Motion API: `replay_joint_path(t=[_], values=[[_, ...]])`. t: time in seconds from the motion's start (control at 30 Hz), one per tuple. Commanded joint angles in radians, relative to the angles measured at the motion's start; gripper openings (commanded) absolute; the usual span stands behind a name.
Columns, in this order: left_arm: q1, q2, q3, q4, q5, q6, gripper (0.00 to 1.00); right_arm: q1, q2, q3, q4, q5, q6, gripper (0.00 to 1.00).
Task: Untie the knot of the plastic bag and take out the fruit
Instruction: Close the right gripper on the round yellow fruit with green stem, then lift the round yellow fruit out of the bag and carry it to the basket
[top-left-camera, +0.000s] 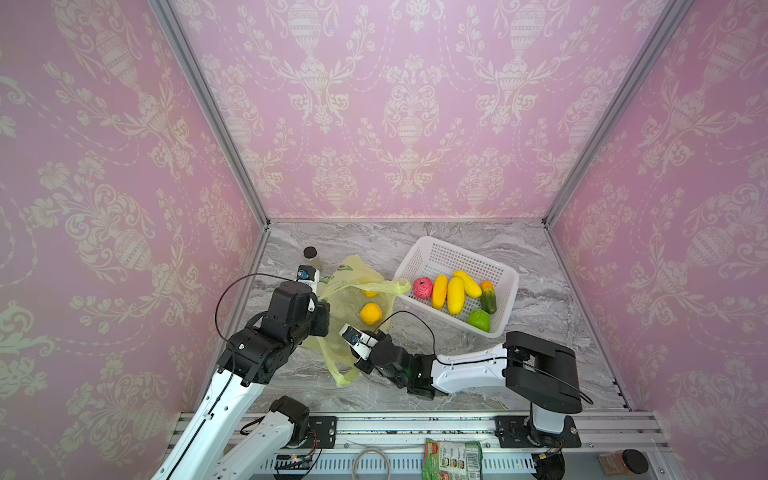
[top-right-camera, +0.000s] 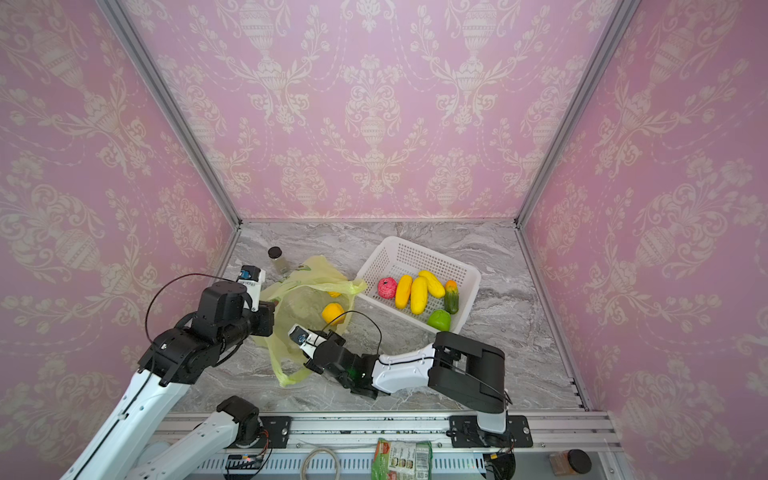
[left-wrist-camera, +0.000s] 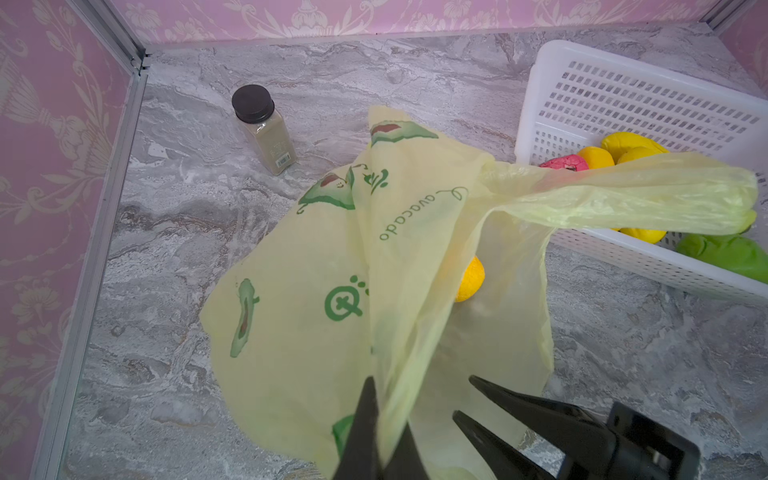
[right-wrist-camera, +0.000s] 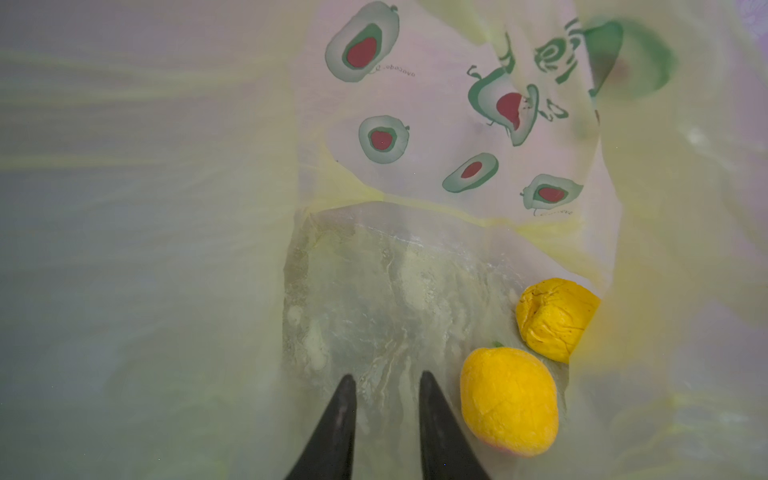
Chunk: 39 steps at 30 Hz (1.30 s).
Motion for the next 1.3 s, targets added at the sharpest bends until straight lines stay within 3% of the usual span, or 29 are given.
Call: replay_joint_path(t=[0.0,0.3,0.53,0.8,1.0,1.27], values=[[-0.007,-0.01,-0.01,-0.013,-0.012,-0.015,0.0,-0.034,0.041,0.085,-0.101,0.077,0.054,0.31],[-0.008,-0.01,-0.011,-0.013,-0.014,-0.016,0.0,-0.119,0.141,0.22,-0.256,0.128,0.152,0.41],[-0.008,-0.013,-0.011,-0.014,-0.015,-0.016,0.0,-0.148,0.201,0.226,-0.229,0.119,0.142,0.63],[-0.008,-0.014,-0.009,-0.013,-0.014,-0.016,0.0,-0.164,0.265,0.276,-0.255,0.133,0.145,0.72],[-0.008,-0.016,-0.01,-0.013,-0.012,-0.016,0.0,-0.172,0.287,0.294,-0.269,0.13,0.154,0.72],[-0.008,-0.016,-0.009,-0.013,-0.013,-0.015,0.0,-0.174,0.282,0.282,-0.257,0.12,0.158,0.54]])
